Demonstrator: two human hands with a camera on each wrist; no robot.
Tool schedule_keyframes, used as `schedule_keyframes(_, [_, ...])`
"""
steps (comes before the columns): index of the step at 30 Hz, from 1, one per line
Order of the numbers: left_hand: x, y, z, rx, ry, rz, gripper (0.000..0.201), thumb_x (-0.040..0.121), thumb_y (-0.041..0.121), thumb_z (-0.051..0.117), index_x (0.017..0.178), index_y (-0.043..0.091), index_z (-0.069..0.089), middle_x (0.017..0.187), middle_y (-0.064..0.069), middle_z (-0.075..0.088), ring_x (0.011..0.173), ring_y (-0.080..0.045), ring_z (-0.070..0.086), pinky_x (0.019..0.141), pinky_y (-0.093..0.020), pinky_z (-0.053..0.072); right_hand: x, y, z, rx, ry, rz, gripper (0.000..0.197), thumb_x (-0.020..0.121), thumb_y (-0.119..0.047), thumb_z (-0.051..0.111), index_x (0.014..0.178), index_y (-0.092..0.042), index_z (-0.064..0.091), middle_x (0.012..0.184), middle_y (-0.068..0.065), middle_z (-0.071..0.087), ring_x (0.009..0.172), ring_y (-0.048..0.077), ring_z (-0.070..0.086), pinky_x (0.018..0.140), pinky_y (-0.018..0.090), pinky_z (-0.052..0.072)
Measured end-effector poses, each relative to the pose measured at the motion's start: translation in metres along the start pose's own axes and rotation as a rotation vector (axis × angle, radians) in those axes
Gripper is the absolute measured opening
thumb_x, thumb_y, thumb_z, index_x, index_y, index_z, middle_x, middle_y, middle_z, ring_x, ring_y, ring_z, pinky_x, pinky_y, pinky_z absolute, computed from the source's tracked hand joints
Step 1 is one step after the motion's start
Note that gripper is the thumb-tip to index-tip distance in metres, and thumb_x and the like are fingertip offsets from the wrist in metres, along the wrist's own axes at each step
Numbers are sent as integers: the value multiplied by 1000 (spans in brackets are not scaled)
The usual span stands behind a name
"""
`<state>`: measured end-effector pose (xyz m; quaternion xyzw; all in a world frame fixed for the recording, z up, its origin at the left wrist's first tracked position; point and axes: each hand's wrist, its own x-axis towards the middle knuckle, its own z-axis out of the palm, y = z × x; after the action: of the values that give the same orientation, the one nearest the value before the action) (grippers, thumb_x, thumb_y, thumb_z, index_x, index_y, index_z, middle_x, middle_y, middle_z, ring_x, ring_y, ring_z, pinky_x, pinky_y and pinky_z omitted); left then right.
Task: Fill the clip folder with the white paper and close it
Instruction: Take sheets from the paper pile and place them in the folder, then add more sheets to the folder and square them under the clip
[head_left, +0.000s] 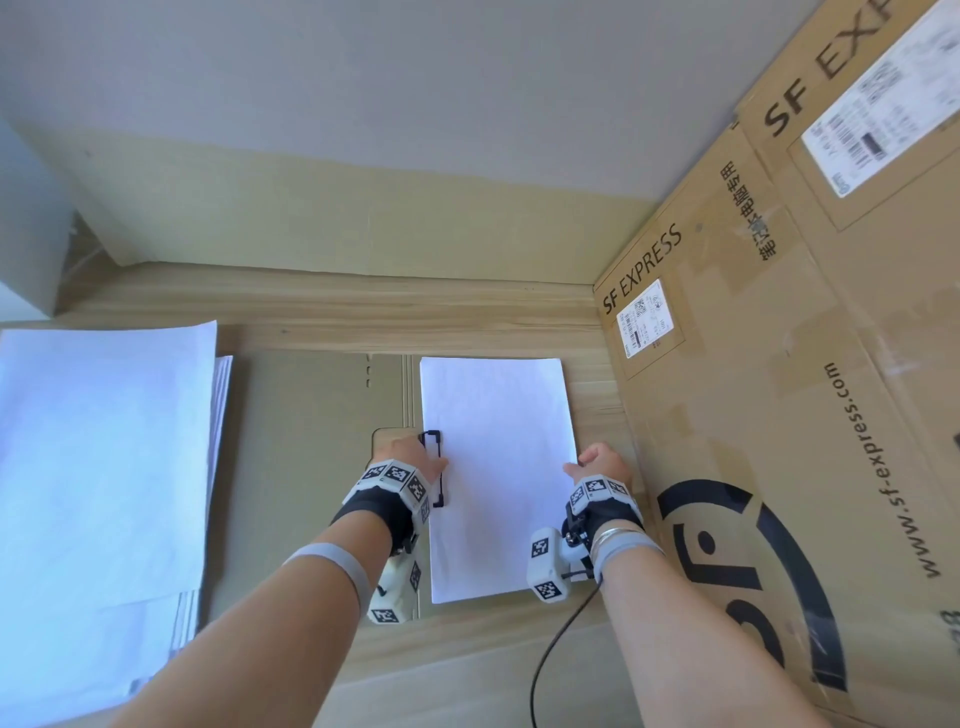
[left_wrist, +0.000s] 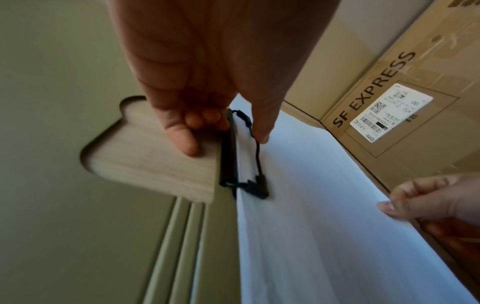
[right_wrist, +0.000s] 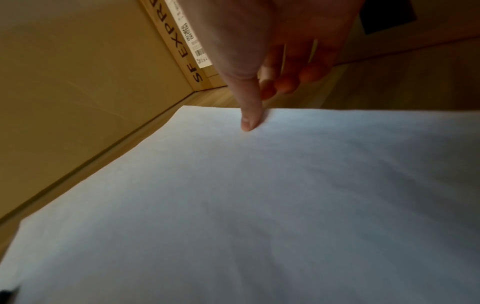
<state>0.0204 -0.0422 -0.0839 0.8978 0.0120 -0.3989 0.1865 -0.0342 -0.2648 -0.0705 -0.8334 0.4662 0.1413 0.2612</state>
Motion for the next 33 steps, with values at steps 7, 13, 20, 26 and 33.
schedule_keyframes(7, [-21, -33, -22, -119, 56, 37, 32, 97, 19, 34, 116, 3, 54, 118, -17, 63, 102, -32, 61, 82, -33, 47, -42, -31, 25, 228, 79, -68, 20, 86, -3, 50, 91, -21, 43, 84, 3, 57, 69, 23, 54, 62, 25, 41])
schedule_keyframes(13, [-38, -96, -62, -271, 276, -55, 10, 92, 11, 38, 93, 8, 48, 92, -16, 57, 85, -30, 53, 71, -32, 42, -97, -91, 74, 310, -221, -241, 18, 87, -15, 55, 72, -25, 55, 76, 1, 62, 67, 20, 57, 73, 32, 53])
schedule_keyframes(20, [-64, -220, -88, -293, 518, -337, 37, 89, 13, 43, 125, 17, 49, 140, -15, 39, 130, -35, 31, 102, -40, 37, -180, -144, 149, 288, -493, -396, 29, 92, -13, 53, 68, -28, 54, 65, -8, 60, 63, 13, 57, 64, 19, 51])
schedule_keyframes(26, [-75, -291, -89, -250, 435, -510, 45, 94, 25, 38, 137, 38, 36, 159, -8, 5, 146, -39, -1, 121, -45, 6, -216, -160, 195, 225, -549, -389, 17, 91, -21, 52, 78, -26, 61, 77, -2, 66, 80, 18, 61, 87, 36, 52])
schedule_keyframes(33, [-79, -303, -89, -225, 403, -318, 45, 95, 32, 32, 137, 48, 32, 151, 11, 27, 132, -34, 31, 107, -44, 29, -237, -185, 198, 6, -519, -384, 42, 87, -42, 58, 113, -9, 58, 101, 7, 63, 100, 27, 59, 83, 28, 40])
